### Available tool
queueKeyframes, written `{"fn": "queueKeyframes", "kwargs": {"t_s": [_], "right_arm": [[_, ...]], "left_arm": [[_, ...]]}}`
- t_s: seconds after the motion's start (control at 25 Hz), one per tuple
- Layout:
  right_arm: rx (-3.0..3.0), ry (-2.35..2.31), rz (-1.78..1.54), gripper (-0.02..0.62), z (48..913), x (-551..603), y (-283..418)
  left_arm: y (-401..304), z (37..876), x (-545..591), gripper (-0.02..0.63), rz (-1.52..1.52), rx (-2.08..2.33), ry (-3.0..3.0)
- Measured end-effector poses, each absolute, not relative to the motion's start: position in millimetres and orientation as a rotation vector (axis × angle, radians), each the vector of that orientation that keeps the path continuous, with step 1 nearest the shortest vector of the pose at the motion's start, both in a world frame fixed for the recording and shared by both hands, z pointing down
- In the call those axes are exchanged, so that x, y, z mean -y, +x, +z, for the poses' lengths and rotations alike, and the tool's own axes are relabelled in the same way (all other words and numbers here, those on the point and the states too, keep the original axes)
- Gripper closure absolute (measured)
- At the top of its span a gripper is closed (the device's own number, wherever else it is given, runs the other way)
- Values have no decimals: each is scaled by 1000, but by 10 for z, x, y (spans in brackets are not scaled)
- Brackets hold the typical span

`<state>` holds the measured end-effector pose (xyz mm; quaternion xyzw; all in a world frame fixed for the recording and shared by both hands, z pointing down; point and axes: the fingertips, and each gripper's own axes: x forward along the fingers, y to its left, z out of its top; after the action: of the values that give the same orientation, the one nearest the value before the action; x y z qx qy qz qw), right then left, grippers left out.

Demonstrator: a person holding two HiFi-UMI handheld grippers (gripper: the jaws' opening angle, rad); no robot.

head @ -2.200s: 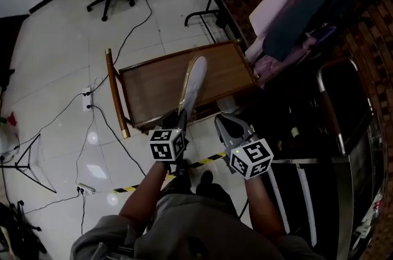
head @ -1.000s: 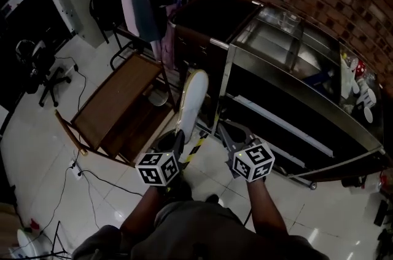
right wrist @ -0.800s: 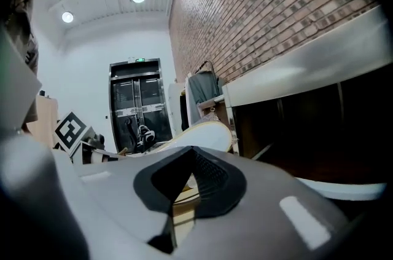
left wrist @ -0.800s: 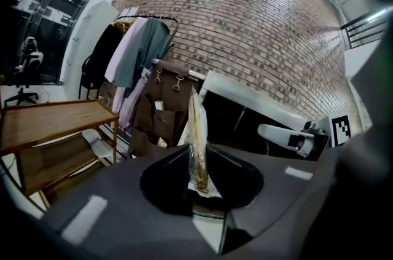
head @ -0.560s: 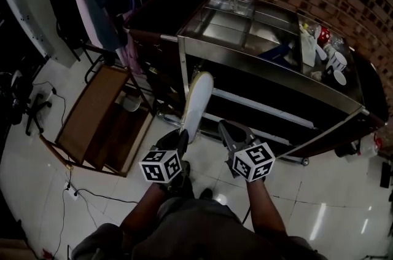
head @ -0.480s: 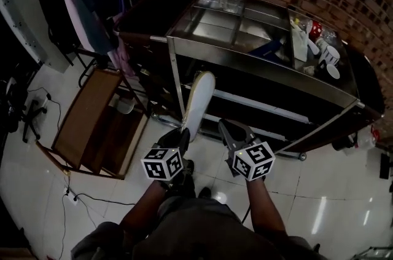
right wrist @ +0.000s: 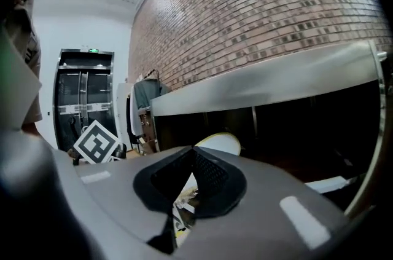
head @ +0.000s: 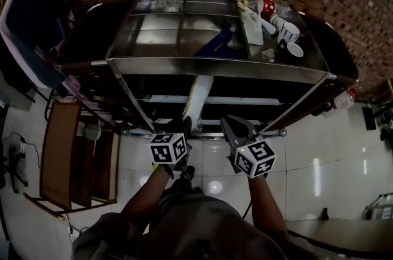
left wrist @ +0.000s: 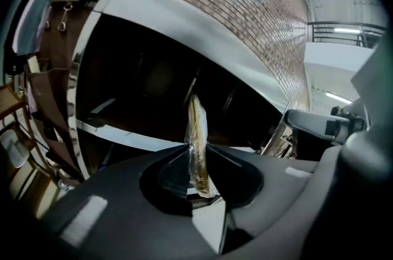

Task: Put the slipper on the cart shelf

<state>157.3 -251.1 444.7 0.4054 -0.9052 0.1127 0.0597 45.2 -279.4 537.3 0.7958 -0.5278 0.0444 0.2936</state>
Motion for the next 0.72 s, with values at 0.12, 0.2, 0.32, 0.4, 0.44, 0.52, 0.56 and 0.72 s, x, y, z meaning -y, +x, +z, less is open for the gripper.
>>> {"fn": "queueKeyframes", "kwargs": {"t_s": [0.12,0.2,0.32,0.4,0.44,0.52,0.56,0.72], "right_arm": [[2682,1343,350,595,4430,2639,1840],[2651,1415,345,595,4397,2729,1985],[2613,1497,337,595,4366,2824,2124],[2585,1538,338,595,4369,2865,2194],[2571,1558,339,595,4373,2879,2232],[2539,1599,344,595,4390,2900,2316],[2524,1616,348,595,4400,2910,2351],[2486,1666,362,595,4437,2941,2420]], "left_arm": [[657,5469,3110,540,138,1355,2135],[783,5522,3320,540,144,1329,2150],[928,5617,3568,540,162,1303,2164],[1014,5674,3694,540,173,1291,2169],[1066,5700,3753,540,178,1285,2173],[1181,5749,3863,540,182,1272,2180],[1235,5770,3917,540,178,1266,2181],[1372,5824,4110,538,150,1266,2172]]}}
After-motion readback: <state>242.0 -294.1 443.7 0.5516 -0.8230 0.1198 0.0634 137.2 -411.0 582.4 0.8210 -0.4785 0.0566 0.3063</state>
